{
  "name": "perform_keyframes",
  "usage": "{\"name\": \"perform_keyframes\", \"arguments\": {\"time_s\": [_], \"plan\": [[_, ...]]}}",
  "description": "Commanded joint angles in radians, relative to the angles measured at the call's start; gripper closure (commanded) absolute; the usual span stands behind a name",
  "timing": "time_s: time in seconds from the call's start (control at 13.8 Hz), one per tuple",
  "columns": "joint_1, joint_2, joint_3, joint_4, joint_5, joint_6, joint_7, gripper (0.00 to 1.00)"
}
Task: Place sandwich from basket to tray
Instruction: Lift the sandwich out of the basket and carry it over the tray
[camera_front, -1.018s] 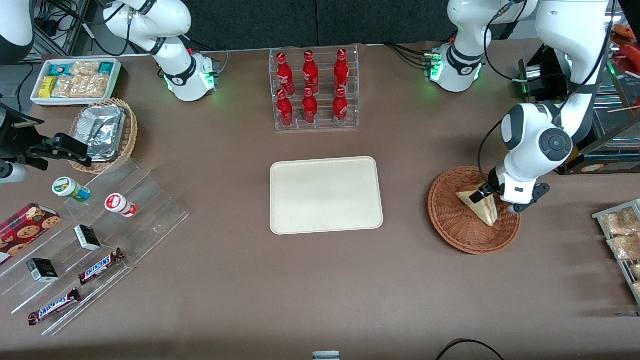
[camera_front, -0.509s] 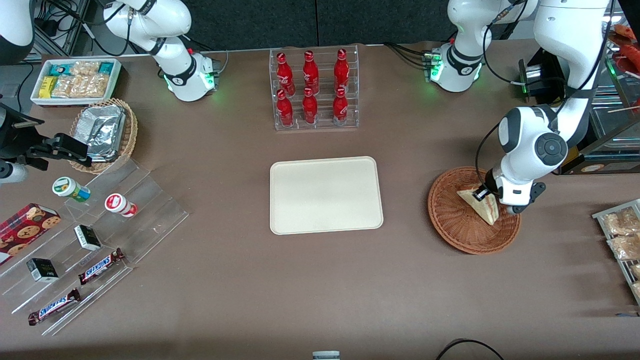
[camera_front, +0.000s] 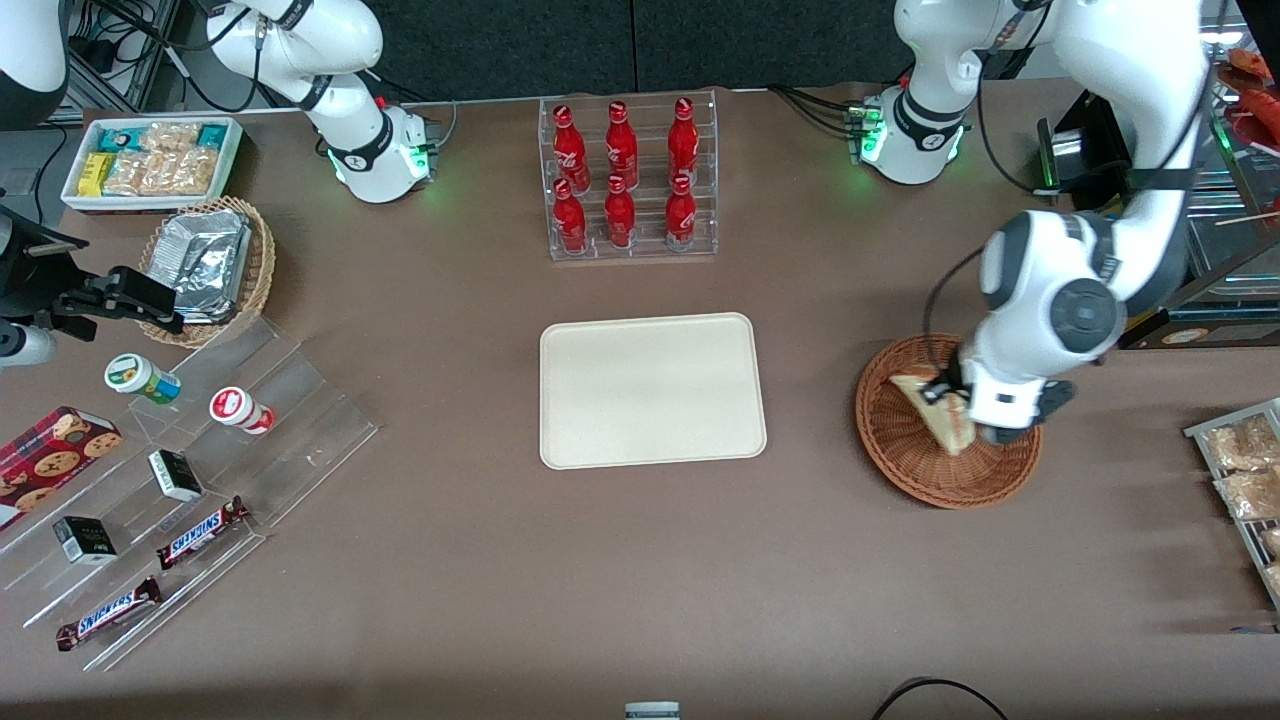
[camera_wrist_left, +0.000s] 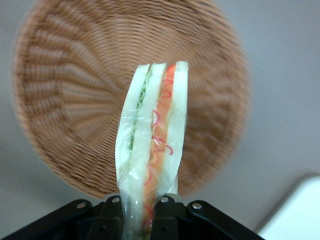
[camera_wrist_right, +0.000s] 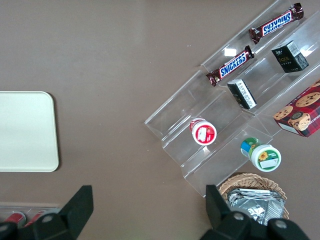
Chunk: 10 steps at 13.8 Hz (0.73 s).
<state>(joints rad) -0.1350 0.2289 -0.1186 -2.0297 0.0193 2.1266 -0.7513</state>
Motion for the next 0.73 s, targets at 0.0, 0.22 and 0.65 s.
{"name": "perform_keyframes", "arguments": {"time_s": [0.0,0.22,0.65], "plan": [[-0.134,0.035,0.007,0.093,-0.001,-0.025,-0.002,1.0],[-0.277,0.136,-0.004,0.239,0.001,-0.051,-0.016,1.0],[-0.487,0.387,-0.004,0.514,0.008,-0.063,-0.158,1.0]]}}
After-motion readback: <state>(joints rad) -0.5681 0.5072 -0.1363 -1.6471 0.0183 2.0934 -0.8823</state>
